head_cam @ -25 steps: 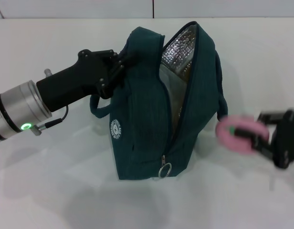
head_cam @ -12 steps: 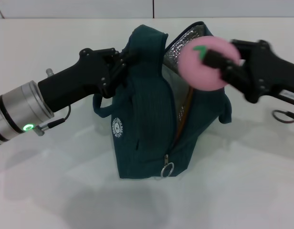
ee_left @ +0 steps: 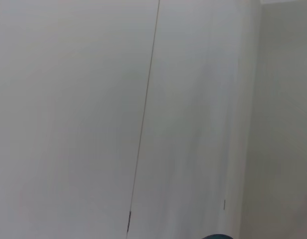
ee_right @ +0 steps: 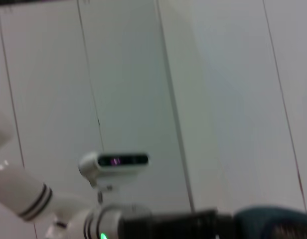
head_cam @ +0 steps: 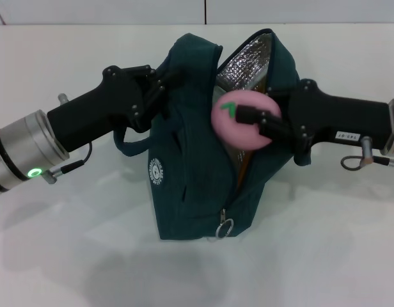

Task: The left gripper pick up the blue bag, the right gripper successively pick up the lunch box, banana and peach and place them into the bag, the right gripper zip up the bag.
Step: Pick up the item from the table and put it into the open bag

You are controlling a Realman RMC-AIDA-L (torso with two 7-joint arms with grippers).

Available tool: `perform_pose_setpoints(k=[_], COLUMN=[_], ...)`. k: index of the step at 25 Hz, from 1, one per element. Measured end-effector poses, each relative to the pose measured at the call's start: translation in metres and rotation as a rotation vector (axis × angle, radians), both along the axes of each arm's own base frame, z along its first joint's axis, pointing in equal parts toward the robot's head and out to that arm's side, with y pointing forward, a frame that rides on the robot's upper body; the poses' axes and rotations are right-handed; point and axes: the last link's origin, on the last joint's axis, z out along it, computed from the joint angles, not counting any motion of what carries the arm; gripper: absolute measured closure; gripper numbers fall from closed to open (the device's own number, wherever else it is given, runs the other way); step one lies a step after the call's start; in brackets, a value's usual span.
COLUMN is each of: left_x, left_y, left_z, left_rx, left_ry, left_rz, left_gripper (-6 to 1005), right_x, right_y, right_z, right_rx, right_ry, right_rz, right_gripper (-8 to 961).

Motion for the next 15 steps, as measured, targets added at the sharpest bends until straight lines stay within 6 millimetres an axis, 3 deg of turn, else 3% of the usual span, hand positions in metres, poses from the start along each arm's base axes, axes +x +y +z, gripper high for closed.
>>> perform_pose_setpoints(k=[15], left_x=[0.0], left_y=[0.001], left_z=[0.0], left_rx=[0.001], left_ry=[0.002], left_rz=[-0.001], left_gripper=[948], right_x=[-0.007], right_y=[-0.008], right_z=[-0.024], right_rx=[-0.067], right_ry=[-0.169], right_rz=[0.091], right_gripper=[747])
